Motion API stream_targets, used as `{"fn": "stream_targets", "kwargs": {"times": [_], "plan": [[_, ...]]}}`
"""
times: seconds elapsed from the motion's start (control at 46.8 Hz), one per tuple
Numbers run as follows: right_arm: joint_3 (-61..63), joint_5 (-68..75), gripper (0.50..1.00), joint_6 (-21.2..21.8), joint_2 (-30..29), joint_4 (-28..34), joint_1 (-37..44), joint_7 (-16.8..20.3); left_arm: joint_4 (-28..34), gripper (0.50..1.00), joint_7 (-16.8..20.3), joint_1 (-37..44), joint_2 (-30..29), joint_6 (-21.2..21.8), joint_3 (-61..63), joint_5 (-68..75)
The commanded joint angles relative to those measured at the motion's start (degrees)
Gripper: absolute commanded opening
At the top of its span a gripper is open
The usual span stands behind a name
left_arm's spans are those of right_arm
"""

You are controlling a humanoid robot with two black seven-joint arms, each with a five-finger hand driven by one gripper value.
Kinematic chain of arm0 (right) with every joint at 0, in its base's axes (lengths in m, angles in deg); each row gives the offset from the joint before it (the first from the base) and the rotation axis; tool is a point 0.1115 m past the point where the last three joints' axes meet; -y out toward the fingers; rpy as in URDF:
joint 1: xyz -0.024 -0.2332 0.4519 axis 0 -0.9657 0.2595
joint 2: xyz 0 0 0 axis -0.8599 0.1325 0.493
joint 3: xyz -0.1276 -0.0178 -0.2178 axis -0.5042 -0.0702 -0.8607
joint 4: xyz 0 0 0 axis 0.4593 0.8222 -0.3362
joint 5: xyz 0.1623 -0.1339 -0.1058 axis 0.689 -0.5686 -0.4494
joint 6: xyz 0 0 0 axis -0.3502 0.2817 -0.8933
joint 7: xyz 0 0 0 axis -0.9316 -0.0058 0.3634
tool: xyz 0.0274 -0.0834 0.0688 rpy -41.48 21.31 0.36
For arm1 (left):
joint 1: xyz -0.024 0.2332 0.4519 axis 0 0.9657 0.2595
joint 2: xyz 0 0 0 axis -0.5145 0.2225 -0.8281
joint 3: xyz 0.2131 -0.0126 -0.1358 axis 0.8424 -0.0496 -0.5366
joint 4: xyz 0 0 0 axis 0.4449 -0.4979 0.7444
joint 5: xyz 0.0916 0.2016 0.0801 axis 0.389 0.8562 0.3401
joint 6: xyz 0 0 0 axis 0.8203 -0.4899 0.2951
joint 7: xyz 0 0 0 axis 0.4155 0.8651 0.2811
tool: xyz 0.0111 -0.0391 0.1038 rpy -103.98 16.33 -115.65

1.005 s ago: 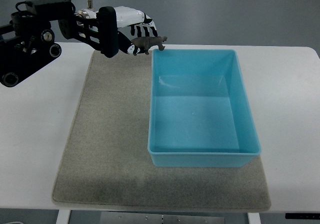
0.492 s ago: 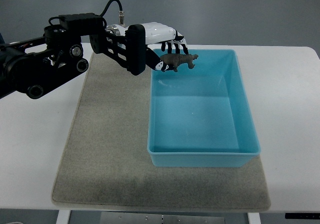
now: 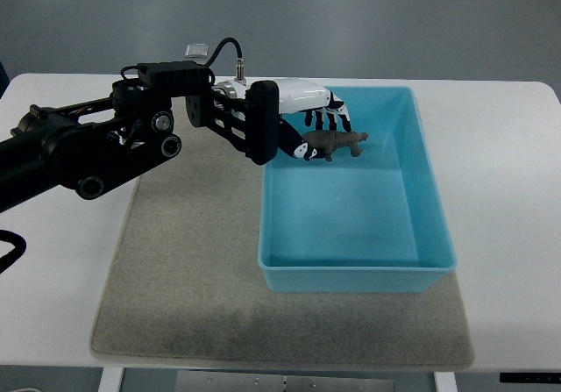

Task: Place brown hippo in blue box with left hand
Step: 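Carry the hippo with the left hand over the blue box, then open the left hand to drop the hippo into the box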

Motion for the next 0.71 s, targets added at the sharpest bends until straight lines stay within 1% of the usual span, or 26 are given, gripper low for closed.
{"fn": "stream_targets", "kwargs": {"times": [0.0, 0.192, 0.342, 0.684], "plan": [[0.00, 0.00, 0.936, 0.00, 0.00, 0.00, 0.00, 0.00, 0.16, 0.500, 0.00, 0.69, 0.23, -0.09, 0.02, 0.01], [0.00, 0.00, 0.936, 0.00, 0.00, 0.00, 0.00, 0.00, 0.25, 0.500, 0.00, 1.40, 0.59, 0.00, 0.02, 0.01], [0.00, 0.00, 0.936, 0.00, 0.00, 0.00, 0.00, 0.00, 0.07, 0.500, 0.00, 1.66, 0.59, 1.14, 0.02, 0.01], [0.00, 0.00, 0.936, 0.00, 0.00, 0.00, 0.00, 0.00, -0.02, 0.500, 0.00, 1.93, 0.67, 1.14, 0.11, 0.01]]}}
